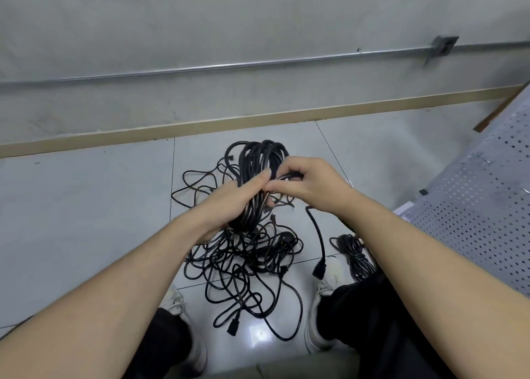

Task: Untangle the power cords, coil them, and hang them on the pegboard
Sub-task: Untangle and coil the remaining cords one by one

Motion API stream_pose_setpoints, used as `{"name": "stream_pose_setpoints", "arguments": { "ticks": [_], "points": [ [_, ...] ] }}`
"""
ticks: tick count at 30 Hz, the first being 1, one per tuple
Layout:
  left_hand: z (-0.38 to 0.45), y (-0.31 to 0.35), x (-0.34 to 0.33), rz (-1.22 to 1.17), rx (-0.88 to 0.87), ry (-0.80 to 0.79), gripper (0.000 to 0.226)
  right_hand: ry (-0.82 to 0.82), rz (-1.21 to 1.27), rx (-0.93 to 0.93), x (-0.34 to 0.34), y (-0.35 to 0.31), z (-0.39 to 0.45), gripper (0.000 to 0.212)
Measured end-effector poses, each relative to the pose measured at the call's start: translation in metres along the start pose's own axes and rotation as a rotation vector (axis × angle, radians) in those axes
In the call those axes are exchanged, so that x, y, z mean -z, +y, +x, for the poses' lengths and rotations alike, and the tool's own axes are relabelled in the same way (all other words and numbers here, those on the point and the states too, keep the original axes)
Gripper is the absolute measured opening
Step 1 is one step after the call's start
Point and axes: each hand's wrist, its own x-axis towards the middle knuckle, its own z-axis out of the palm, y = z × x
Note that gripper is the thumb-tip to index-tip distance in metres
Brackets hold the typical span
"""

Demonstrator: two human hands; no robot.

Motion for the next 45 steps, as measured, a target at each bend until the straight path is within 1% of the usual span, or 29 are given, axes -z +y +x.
{"name": "stream_pose_setpoints", "arguments": {
  "ticks": [1,2,4,5,7,8,9,11,13,14,16,18,20,22,23,25,28,30,31,32,34,37,38,39,41,42,45],
  "points": [
    [-0.001,0.002,-0.003,0.021,-0.011,-0.014,0.055,0.002,-0.002,-0.011,0.000,0.001,0.001,0.025],
    [0.000,0.001,-0.005,0.050,-0.035,-0.029,0.049,-0.010,-0.004,-0.016,0.000,0.001,0.001,0.024],
    [0.000,0.000,-0.006,0.091,-0.074,-0.054,0.020,-0.060,0.005,0.000,0.000,0.005,0.001,0.023],
    [0.001,-0.001,-0.005,0.138,-0.079,-0.049,0.013,-0.073,0.005,0.012,0.000,0.006,0.001,0.024],
    [0.002,-0.004,-0.006,0.276,-0.088,-0.012,0.019,-0.063,0.000,0.019,0.001,0.005,0.001,0.034],
    [0.002,-0.005,-0.007,0.300,-0.085,0.014,0.025,-0.057,0.007,0.002,0.002,0.003,0.002,0.039],
    [0.001,-0.005,-0.007,0.292,-0.076,0.042,0.028,-0.057,0.022,-0.034,0.006,0.002,0.003,0.042],
    [0.001,-0.005,-0.003,0.250,-0.049,0.110,0.025,-0.079,0.011,-0.142,0.016,0.005,0.003,0.044],
    [0.001,-0.006,0.007,0.203,-0.030,0.166,0.022,-0.117,-0.109,-0.237,0.028,0.011,0.002,0.042],
    [0.002,-0.007,0.011,0.171,-0.021,0.188,0.025,-0.128,-0.149,-0.275,0.032,0.014,0.001,0.042],
    [0.002,-0.006,0.017,0.149,0.003,0.203,0.029,-0.102,-0.117,-0.311,0.037,0.016,-0.003,0.044],
    [0.002,-0.006,0.016,0.161,-0.010,0.138,0.023,-0.034,-0.019,-0.259,0.039,0.014,-0.005,0.039],
    [0.001,-0.006,0.010,0.200,-0.044,0.046,0.021,0.055,0.053,-0.166,0.036,0.010,-0.004,0.026],
    [0.000,-0.005,0.005,0.221,-0.077,-0.046,0.022,0.125,0.077,-0.098,0.033,0.009,-0.002,0.016],
    [0.000,-0.005,0.004,0.215,-0.084,-0.091,0.022,0.151,0.072,-0.079,0.030,0.009,-0.001,0.017],
    [0.000,-0.008,0.002,0.188,-0.118,-0.151,0.024,0.205,0.044,-0.066,0.025,0.008,0.001,0.032],
    [0.000,-0.010,0.000,0.114,-0.194,-0.156,0.025,0.260,0.024,-0.135,0.021,0.008,0.004,0.049],
    [0.000,-0.009,-0.001,0.043,-0.194,-0.153,0.023,0.221,0.095,-0.225,0.020,0.006,0.007,0.071],
    [0.000,-0.009,-0.002,0.009,-0.189,-0.159,0.023,0.174,0.163,-0.266,0.021,0.006,0.008,0.082],
    [-0.001,-0.009,-0.002,-0.021,-0.188,-0.165,0.023,0.118,0.225,-0.288,0.021,0.006,0.007,0.088],
    [-0.003,-0.010,-0.004,-0.090,-0.181,-0.201,0.022,0.054,0.286,-0.268,0.022,0.004,0.006,0.081],
    [-0.003,-0.012,-0.006,-0.269,-0.170,-0.277,0.022,0.065,0.304,-0.211,0.030,0.000,0.004,0.069],
    [-0.002,-0.013,-0.005,-0.336,-0.170,-0.282,0.021,0.066,0.317,-0.210,0.034,-0.001,0.005,0.062],
    [0.000,-0.013,-0.004,-0.401,-0.165,-0.273,0.020,0.073,0.334,-0.224,0.038,0.000,0.005,0.053],
    [0.004,-0.014,-0.001,-0.489,-0.153,-0.230,0.021,0.090,0.375,-0.282,0.044,0.000,0.005,0.049],
    [0.005,-0.015,0.000,-0.502,-0.150,-0.208,0.023,0.088,0.375,-0.308,0.045,0.001,0.005,0.046],
    [0.007,-0.018,-0.001,-0.476,-0.122,-0.185,0.024,0.045,0.300,-0.349,0.046,0.006,0.000,0.027]
  ]
}}
